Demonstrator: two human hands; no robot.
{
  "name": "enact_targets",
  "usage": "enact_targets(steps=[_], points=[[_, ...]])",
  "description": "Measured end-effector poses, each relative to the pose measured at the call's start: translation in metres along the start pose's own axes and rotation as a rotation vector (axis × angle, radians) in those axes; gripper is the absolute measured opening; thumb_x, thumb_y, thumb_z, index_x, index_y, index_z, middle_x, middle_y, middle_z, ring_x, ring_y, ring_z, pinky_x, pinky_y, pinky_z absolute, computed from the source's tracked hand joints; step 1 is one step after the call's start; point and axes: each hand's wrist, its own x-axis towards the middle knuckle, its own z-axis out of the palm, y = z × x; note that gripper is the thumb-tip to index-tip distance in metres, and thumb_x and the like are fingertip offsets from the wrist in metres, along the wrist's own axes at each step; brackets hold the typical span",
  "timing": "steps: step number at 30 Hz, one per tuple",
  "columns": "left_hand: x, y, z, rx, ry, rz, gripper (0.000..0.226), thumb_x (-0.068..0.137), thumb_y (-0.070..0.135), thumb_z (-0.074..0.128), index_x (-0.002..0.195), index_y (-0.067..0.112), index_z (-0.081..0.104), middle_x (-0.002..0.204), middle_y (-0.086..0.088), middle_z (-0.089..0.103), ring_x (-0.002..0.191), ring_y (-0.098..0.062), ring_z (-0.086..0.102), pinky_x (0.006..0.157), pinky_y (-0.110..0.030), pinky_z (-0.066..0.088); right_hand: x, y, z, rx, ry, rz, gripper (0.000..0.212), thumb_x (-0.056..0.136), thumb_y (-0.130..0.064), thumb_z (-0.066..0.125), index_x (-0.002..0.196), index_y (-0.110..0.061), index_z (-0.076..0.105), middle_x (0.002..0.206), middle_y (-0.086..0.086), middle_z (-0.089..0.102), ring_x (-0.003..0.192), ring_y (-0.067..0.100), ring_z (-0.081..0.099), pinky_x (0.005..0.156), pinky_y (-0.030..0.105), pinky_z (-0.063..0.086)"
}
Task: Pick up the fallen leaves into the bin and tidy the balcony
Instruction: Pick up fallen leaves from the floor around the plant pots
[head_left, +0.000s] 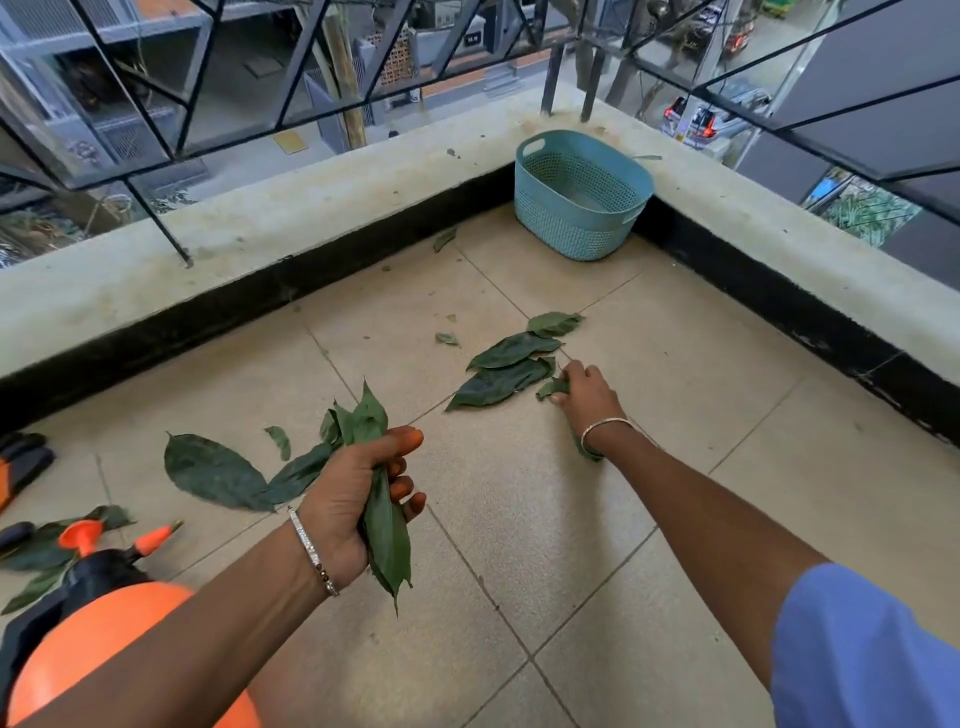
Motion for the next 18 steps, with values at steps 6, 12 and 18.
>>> enact_targets(steps=[6, 12, 18], points=[[-0.005, -0.001, 0.001, 0.011, 0.005, 0.006, 0.014, 0.082, 0.010, 0.071, 0.077, 0.018, 0.061, 0.059, 0.002, 0.043, 0.045, -0.010, 0.037, 0.047, -0.023, 0.046, -0.026, 0.010, 0.005, 0.000, 0.045, 0.009, 0.022, 0.097, -0.026, 0.056, 0.103, -0.005, 0.052, 0.109, 0.013, 0.047, 0.083, 0.025, 0.050, 0.071, 0.032, 0.039], [-0.021, 0.002, 0.026, 0.047, -0.025, -0.002, 0.017, 0.082, 0.011, 0.071, 0.075, 0.018, 0.058, 0.057, 0.002, 0.043, 0.047, -0.011, 0.037, 0.049, -0.024, 0.047, -0.075, 0.017, -0.028, 0.564, 0.116, 0.320, 0.020, 0.098, -0.022, 0.056, 0.105, -0.005, 0.051, 0.095, 0.011, 0.057, 0.083, 0.026, 0.057, 0.067, 0.030, 0.039], [-0.042, -0.008, 0.090, 0.090, -0.092, 0.001, 0.012, 0.084, 0.011, 0.067, 0.093, 0.015, 0.061, 0.059, 0.002, 0.039, 0.048, -0.012, 0.033, 0.050, -0.024, 0.045, -0.141, 0.038, -0.116, 1.336, 0.123, 0.586, 0.006, 0.095, -0.003, 0.055, 0.095, -0.008, 0.058, 0.072, 0.009, 0.060, 0.049, 0.017, 0.055, 0.044, 0.022, 0.047]])
